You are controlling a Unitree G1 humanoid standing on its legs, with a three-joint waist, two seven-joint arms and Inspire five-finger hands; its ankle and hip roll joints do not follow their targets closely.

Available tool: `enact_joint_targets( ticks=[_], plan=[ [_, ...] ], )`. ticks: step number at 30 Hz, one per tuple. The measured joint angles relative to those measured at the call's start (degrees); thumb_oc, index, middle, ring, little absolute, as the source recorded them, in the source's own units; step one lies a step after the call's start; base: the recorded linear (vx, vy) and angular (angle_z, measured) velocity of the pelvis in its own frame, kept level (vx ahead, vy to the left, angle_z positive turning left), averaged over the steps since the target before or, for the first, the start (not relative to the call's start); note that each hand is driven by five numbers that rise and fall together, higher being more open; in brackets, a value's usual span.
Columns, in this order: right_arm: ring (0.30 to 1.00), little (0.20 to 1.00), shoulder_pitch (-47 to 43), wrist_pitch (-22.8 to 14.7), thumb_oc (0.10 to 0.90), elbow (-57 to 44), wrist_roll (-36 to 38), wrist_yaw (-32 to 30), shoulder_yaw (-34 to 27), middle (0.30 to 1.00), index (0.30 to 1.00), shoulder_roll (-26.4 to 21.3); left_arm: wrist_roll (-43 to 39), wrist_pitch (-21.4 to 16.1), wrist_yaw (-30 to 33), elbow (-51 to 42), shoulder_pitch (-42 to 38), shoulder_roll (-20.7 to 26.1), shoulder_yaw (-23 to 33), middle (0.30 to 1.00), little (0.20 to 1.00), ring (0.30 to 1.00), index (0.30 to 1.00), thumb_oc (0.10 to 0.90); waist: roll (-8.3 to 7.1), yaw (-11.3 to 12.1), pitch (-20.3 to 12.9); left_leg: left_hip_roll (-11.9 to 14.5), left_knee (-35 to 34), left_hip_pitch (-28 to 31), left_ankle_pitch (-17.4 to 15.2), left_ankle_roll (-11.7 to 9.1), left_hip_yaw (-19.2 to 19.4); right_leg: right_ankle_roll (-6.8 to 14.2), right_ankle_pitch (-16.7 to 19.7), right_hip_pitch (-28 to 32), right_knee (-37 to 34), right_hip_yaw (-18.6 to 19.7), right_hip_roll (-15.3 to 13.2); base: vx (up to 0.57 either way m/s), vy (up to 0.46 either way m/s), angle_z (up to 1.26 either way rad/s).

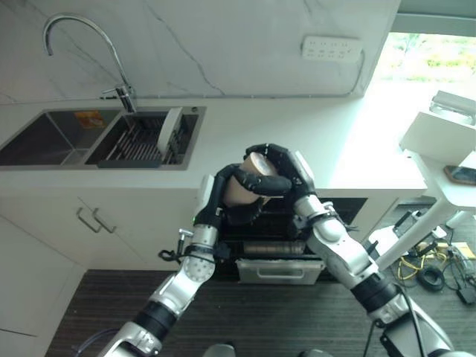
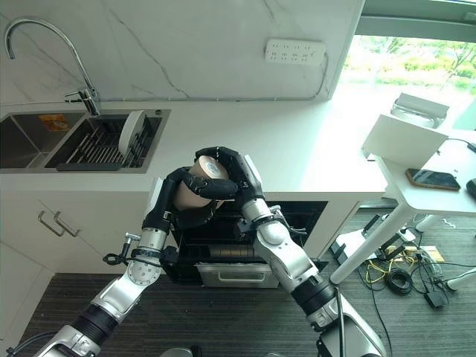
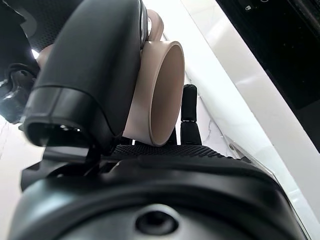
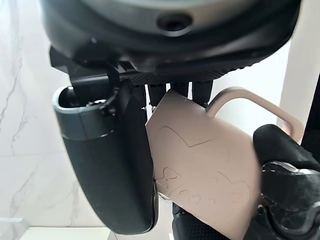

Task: Place the dishes in the dishwasher.

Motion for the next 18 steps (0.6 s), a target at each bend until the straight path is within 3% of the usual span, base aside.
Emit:
enact_joint_targets(
  ticks=[6,18],
  plan=[
    [0.3,0.3,2.21,-1.48,0.4,0.21,6.7,0.0,-1.21,0.3,0.3,-0.82,-3.92,-0.48,-4.01,-0.02,-0.23,-0.02,-1.35,0.9,0.9,0.9,0.9,0.8,0.03,-0.51,0.01,-0.06,0.01,-0.04,0.04,0.08,0.02,-0.05,-0.03,0.01,-0.04,-0.02,-0.05,0.0,0.0,0.0],
    [0.3,0.3,5.21,-5.94,0.4,0.1,11.68,-0.37,-5.05,0.3,0.3,-1.39,-5.42,0.4,-9.53,-0.04,-3.85,1.53,-3.2,0.9,0.9,0.9,0.9,0.8,1.1,-1.53,0.11,-0.07,-0.07,0.0,0.05,0.09,0.29,-0.03,-0.03,0.01,-0.06,0.1,-0.09,0.0,0.0,0.0]
  ],
)
